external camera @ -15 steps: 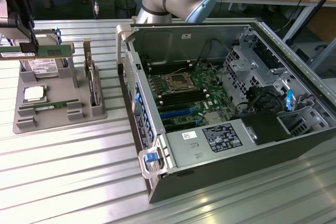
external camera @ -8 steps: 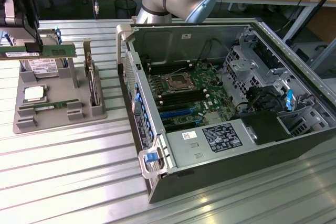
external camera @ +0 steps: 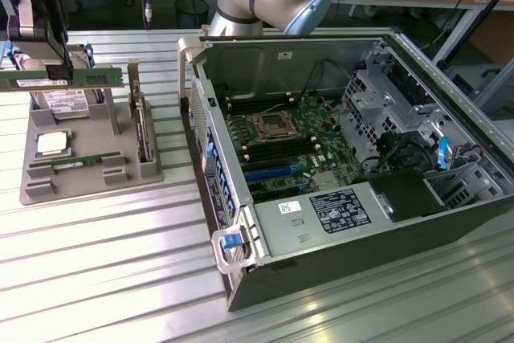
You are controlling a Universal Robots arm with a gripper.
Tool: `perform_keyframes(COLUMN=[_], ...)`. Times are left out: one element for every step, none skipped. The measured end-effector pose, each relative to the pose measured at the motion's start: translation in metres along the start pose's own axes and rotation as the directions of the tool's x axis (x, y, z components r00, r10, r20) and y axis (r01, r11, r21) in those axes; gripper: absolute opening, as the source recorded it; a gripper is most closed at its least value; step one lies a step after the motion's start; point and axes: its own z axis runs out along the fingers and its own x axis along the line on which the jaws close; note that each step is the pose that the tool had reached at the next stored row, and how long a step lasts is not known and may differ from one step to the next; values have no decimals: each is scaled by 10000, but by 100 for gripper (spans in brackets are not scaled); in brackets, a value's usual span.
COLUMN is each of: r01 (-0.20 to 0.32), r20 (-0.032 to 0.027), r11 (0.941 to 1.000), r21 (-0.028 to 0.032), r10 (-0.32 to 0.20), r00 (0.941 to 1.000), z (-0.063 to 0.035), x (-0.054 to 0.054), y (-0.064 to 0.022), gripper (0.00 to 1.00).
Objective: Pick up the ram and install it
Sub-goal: 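Pick up the ram and move it above insertion slot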
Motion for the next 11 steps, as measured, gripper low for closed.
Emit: perform_keyframes(r01=[0,1,-1,-1,0,0,0,0,0,0,0], r20=[-1,-1,-1,-1,-2,-2,-2,-2,-2,-1,-1], r11=[10000,10000,10000,10000,10000,10000,10000,10000,10000,10000,10000], r21=[0,0,0,0,0,0,-1,0,-1,0,0], r10=[0,-1,1,1,0,0,0,0,0,0,0], r00=[10000,10000,10000,10000,10000,10000,10000,10000,10000,10000,10000], z=[0,-1,-1,-1,-1,-2,-2,-2,-3,-3,-3], x=[0,-1,-1,-1,-1,-1,-2,-2,-2,-2,-3], y=[-13,-19,-26,-29,-31,-35,-47,-55,-62,-68,-72], gripper=[13,13,13,13,13,13,13,13,13,13,13])
